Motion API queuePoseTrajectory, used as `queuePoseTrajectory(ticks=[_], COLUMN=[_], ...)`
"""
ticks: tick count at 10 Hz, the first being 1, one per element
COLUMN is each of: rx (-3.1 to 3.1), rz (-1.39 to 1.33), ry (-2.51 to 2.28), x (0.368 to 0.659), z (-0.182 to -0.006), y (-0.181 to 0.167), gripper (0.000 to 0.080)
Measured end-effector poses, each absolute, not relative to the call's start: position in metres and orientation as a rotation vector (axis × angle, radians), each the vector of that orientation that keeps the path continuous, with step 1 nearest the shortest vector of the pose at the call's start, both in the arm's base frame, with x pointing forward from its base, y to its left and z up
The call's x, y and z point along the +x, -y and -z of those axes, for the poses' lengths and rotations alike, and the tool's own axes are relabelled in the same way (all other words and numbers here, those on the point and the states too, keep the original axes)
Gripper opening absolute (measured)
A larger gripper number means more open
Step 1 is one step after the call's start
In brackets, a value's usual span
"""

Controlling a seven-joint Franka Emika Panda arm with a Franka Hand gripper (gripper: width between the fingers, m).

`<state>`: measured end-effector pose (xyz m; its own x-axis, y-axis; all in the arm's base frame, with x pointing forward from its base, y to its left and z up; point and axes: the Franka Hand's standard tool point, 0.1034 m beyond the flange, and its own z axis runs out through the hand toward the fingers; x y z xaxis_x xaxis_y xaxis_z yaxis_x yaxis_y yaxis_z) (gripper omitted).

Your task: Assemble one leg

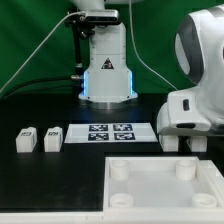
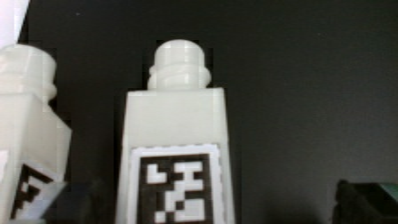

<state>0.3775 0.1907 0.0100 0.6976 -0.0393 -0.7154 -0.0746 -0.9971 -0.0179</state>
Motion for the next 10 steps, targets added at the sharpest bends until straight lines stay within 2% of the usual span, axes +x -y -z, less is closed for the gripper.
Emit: queuePoseTrajectory(ticks=[2, 3, 4, 10], rx=[-2.852, -2.852, -2.852, -2.852], rz=[-1.201, -1.201, -1.201, -1.201], ry=[-0.095, -0.095, -0.095, -0.095], x=[0.3775, 0.3775, 0.3775, 0.3774], z=[-0.0099, -0.0101, -0.01, -0.01], y=[-0.1907, -0.1907, -0.1907, -0.1907], gripper=[0.0391, 0.0391, 0.0289, 0.0289])
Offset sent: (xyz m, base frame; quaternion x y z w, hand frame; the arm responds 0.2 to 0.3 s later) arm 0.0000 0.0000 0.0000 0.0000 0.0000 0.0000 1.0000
